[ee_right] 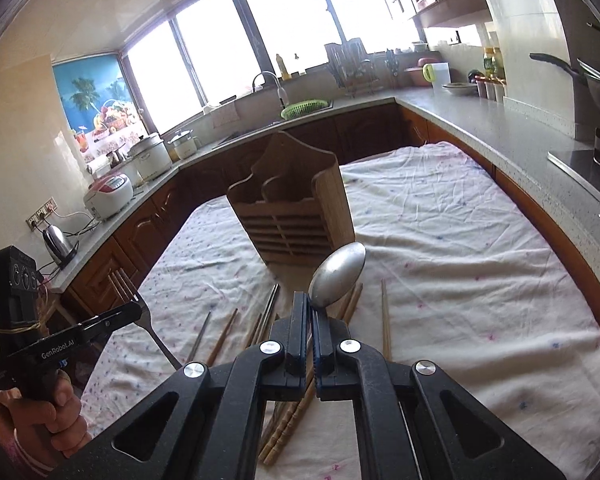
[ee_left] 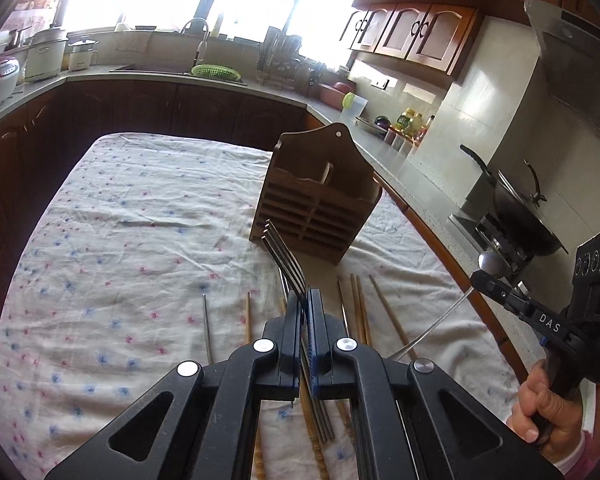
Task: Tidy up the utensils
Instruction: 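Lift the fork with the left tool while the right tool carries the spoon into the wooden holder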
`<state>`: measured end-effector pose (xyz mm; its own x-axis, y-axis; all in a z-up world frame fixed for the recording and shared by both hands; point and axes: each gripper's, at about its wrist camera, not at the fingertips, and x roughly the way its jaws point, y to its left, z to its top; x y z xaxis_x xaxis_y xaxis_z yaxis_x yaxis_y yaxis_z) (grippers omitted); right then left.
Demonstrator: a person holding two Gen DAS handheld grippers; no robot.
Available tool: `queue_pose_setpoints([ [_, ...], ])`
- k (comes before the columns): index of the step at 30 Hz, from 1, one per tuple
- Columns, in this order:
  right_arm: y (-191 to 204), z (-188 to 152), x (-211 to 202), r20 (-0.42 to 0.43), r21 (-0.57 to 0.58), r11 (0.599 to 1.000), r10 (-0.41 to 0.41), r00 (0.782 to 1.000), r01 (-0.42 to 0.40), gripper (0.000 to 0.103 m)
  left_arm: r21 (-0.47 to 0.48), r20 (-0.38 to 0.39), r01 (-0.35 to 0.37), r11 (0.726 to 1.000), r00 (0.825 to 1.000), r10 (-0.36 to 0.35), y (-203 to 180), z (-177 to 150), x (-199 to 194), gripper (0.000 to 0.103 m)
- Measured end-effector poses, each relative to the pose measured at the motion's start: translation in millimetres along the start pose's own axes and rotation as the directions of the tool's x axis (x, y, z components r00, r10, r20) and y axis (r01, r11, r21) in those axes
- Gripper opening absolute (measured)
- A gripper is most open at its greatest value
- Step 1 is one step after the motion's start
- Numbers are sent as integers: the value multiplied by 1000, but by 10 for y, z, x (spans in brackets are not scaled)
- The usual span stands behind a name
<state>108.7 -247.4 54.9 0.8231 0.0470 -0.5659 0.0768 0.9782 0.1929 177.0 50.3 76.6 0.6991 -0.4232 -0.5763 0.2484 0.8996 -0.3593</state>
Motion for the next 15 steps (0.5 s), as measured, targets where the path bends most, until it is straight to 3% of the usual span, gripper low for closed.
queue_pose_setpoints([
  [15,28,401,26,97,-28,1000,-12,995,14,2,12,81,21,1000,996,-22,-54,339,62,1],
])
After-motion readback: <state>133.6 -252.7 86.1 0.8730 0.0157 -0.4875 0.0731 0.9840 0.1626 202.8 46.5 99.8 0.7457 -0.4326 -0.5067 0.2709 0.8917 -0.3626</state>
